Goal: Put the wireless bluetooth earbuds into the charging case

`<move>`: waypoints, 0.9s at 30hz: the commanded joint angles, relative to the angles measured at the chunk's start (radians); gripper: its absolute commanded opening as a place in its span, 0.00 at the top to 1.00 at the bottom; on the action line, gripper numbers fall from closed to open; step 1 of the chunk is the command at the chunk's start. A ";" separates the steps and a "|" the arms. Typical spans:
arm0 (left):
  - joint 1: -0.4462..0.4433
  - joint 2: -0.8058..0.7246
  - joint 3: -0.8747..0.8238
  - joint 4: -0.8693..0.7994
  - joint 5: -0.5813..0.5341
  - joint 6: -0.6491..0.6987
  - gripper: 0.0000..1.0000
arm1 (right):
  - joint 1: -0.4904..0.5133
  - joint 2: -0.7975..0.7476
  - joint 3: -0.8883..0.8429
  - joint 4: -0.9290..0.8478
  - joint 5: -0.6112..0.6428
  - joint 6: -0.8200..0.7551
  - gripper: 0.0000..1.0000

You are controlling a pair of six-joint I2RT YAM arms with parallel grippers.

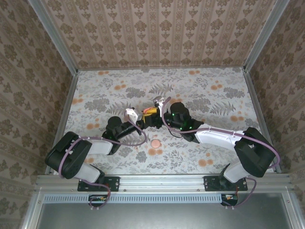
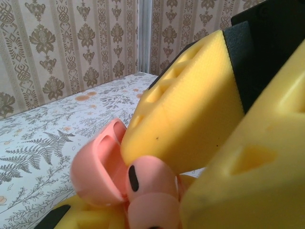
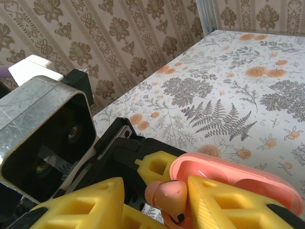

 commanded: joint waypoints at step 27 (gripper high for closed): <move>-0.007 -0.026 0.000 0.086 0.029 0.026 0.79 | -0.004 -0.090 -0.014 -0.015 0.075 0.026 0.44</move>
